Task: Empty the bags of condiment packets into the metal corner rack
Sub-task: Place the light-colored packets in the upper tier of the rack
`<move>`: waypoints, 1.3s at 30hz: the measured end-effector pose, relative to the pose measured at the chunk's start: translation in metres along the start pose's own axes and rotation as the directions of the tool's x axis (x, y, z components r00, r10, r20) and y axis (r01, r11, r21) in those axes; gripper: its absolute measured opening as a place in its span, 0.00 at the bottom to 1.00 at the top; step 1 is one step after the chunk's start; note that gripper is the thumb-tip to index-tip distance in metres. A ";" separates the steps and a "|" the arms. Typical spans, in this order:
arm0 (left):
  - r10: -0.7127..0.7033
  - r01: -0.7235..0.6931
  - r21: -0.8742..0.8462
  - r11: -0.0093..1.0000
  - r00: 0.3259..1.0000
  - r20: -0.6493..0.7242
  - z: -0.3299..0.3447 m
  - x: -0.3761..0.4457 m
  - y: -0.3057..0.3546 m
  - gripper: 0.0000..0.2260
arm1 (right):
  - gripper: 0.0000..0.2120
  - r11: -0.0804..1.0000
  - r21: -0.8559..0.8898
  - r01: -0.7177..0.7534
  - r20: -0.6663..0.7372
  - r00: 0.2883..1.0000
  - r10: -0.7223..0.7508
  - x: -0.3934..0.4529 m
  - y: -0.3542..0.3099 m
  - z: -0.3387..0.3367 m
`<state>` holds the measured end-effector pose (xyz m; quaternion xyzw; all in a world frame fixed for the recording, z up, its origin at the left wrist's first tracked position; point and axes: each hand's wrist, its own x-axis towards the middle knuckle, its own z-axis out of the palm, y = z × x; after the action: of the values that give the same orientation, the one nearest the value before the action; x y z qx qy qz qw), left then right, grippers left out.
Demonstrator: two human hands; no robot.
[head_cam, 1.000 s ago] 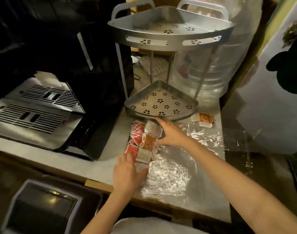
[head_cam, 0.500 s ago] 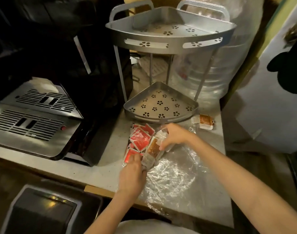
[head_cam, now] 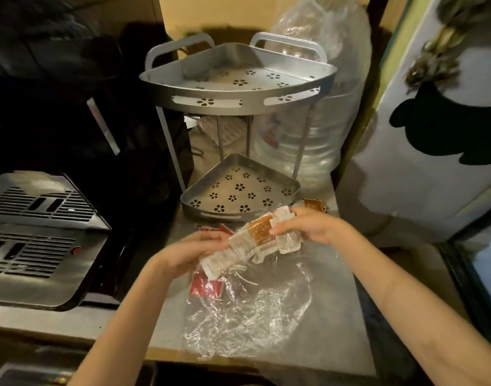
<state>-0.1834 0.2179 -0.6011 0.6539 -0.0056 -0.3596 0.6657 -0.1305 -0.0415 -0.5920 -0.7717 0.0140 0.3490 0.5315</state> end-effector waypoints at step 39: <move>0.842 -0.771 0.345 0.536 0.515 -0.159 0.034 -0.081 0.398 0.12 | 0.10 0.394 -0.149 0.907 -0.559 0.251 -0.790 -0.157 -0.322 -0.081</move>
<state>-0.0723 0.1827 -0.2102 0.6942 -0.2490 0.1030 0.6674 -0.0805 -0.0240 -0.2283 -0.6584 -0.2190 -0.2358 0.6804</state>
